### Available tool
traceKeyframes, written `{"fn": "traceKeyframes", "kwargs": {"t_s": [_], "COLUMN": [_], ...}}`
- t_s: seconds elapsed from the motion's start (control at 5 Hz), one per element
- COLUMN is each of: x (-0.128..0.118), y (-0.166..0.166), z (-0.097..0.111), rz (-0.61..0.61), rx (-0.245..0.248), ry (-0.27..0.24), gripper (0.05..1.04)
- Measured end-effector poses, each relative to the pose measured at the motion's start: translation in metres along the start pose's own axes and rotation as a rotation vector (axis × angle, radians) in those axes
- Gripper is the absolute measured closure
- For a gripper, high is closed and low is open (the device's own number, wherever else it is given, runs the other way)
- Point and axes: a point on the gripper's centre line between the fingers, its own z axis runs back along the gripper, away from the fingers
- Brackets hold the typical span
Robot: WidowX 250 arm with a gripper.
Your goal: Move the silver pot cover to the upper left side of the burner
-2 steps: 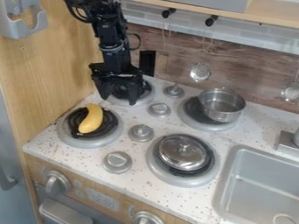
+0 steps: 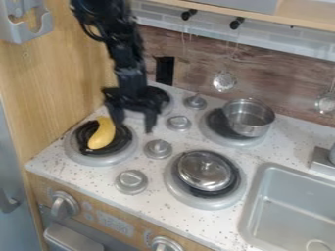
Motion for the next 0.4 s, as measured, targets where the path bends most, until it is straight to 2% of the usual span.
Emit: {"fn": "traceKeyframes", "kwargs": {"t_s": [0.2,0.4], "x": [0.005,0.005], "y": [-0.050,-0.073], "z": [-0.006,-0.009], "rz": [-0.139,-0.217], "rx": [-0.007,0.001], "ry": [-0.015,-0.030], "gripper": [0.085,0.085]}}
